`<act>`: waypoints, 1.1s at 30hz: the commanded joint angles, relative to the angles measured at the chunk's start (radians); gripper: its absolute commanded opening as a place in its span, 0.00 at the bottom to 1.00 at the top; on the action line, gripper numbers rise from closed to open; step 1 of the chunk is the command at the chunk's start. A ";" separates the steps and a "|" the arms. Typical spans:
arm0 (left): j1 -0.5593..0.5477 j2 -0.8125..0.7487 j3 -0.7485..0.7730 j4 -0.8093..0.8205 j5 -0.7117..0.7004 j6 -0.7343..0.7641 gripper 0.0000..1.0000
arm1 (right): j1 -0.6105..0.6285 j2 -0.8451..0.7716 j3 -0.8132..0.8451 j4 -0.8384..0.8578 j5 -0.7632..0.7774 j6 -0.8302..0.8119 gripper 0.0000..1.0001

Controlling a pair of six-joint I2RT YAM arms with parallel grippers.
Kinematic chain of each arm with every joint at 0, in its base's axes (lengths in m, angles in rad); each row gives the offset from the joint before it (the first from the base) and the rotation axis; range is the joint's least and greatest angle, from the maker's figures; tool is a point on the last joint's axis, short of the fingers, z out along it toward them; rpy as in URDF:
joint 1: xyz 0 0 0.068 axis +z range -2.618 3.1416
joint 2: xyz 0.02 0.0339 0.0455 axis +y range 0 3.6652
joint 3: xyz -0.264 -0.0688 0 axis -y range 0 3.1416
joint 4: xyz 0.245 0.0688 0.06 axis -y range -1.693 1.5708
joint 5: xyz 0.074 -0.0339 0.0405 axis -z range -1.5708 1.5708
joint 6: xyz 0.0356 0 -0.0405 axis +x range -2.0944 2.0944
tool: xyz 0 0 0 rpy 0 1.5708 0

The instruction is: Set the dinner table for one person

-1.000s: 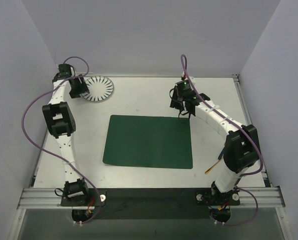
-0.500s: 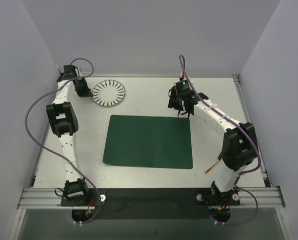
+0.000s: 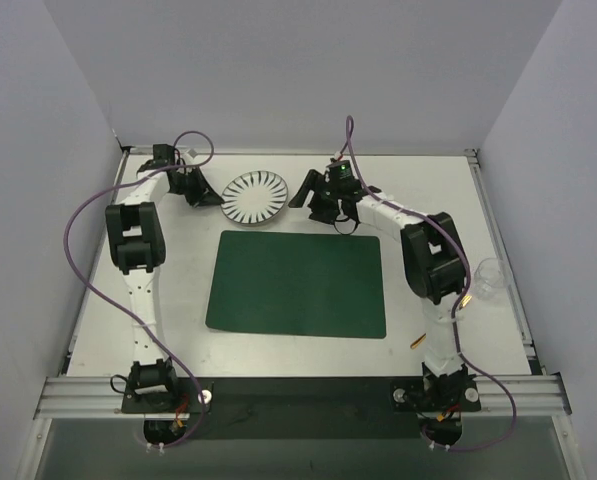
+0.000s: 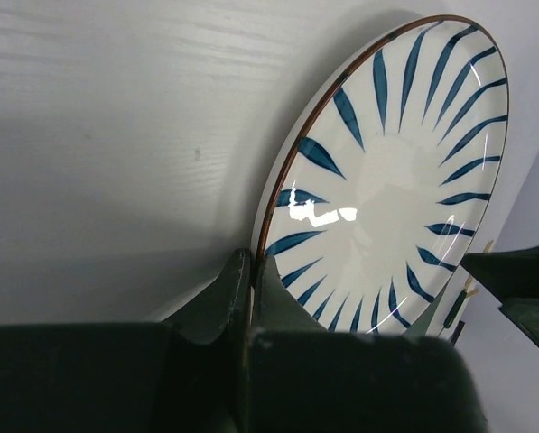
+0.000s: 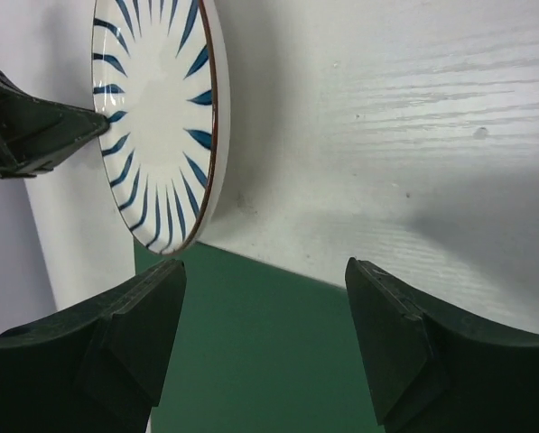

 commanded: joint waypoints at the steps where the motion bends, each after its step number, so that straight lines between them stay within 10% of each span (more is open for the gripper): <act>1: -0.002 -0.080 -0.027 0.033 0.112 -0.001 0.00 | 0.012 0.089 0.067 0.164 -0.116 0.210 0.73; 12: -0.005 -0.067 -0.039 0.030 0.091 0.014 0.00 | 0.020 0.307 0.193 0.258 -0.137 0.427 0.66; 25: -0.034 -0.142 -0.068 0.008 0.037 0.117 0.00 | 0.009 0.304 0.195 0.337 -0.163 0.444 0.00; 30: -0.031 -0.212 -0.100 -0.007 -0.078 0.187 0.89 | -0.014 0.206 0.124 0.322 -0.183 0.421 0.00; 33: -0.010 -0.257 -0.117 -0.027 -0.110 0.213 0.97 | -0.025 0.154 0.077 0.348 -0.208 0.418 0.00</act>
